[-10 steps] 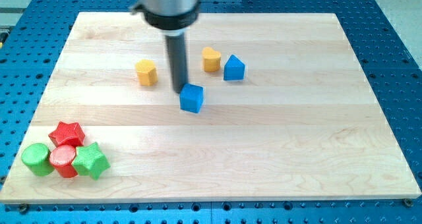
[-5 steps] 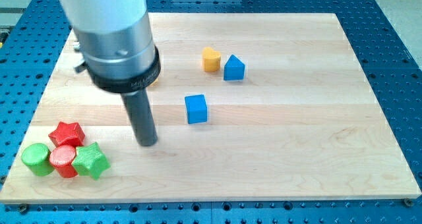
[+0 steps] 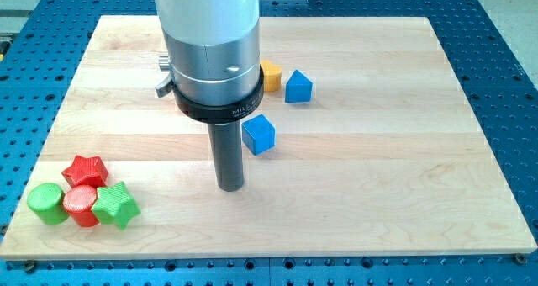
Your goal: Nudge the blue cube to the center
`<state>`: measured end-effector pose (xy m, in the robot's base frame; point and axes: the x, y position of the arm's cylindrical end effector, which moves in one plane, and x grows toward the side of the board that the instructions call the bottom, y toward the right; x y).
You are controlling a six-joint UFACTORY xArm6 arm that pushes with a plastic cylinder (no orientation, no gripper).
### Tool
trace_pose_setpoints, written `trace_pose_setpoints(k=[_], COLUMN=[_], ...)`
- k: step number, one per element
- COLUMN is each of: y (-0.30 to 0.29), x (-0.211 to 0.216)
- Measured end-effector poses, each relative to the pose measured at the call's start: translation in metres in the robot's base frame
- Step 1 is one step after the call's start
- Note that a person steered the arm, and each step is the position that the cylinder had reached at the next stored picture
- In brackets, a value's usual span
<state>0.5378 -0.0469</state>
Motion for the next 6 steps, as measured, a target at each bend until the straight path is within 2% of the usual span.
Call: trace_pose_setpoints(k=[4, 5, 6], y=[-0.01, 0.054, 0.082], x=[0.002, -0.056, -0.08])
